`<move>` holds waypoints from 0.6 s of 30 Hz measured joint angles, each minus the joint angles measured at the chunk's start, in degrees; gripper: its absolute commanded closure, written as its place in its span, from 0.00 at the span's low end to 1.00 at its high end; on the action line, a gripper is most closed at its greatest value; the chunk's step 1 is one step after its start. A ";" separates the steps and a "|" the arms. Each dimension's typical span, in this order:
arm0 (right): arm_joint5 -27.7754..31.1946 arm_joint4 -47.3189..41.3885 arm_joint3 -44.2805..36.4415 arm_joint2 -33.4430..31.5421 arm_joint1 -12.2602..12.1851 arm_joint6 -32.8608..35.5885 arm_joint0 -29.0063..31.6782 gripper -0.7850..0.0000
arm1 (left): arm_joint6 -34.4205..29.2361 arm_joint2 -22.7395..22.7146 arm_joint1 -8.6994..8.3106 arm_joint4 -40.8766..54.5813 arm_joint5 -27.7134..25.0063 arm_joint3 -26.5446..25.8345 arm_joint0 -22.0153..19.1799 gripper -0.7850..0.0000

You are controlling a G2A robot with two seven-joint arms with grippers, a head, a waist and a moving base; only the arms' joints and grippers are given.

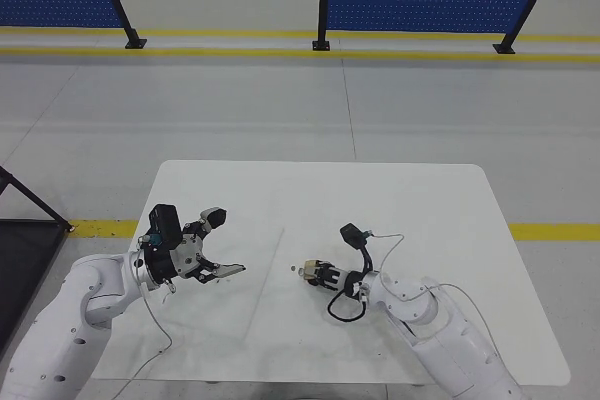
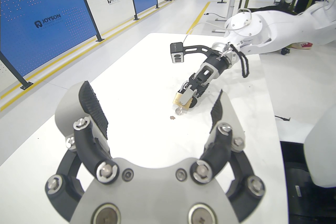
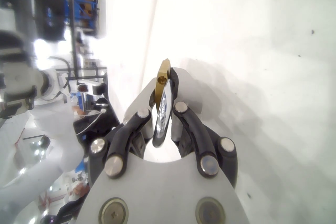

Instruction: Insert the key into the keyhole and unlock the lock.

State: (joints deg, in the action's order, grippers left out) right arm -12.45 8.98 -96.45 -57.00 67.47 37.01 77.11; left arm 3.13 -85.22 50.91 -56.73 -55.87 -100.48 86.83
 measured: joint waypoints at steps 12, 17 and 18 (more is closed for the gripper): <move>-3.23 4.60 -2.44 1.11 -0.16 0.63 0.07 0.19 | 0.00 0.00 0.00 0.00 0.00 0.00 0.00 0.00; -3.12 5.43 -3.08 1.42 -0.11 -0.12 0.14 0.00 | 0.00 0.00 0.00 0.00 0.00 0.00 0.00 0.00; -2.94 5.76 -3.33 1.52 -0.11 -0.30 0.21 0.00 | 0.00 0.00 0.00 0.00 0.00 0.00 0.00 0.00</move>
State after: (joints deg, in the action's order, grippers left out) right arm -15.39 14.73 -99.77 -55.48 67.37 36.71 77.32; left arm 3.13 -85.22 50.91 -56.73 -55.87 -100.48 86.83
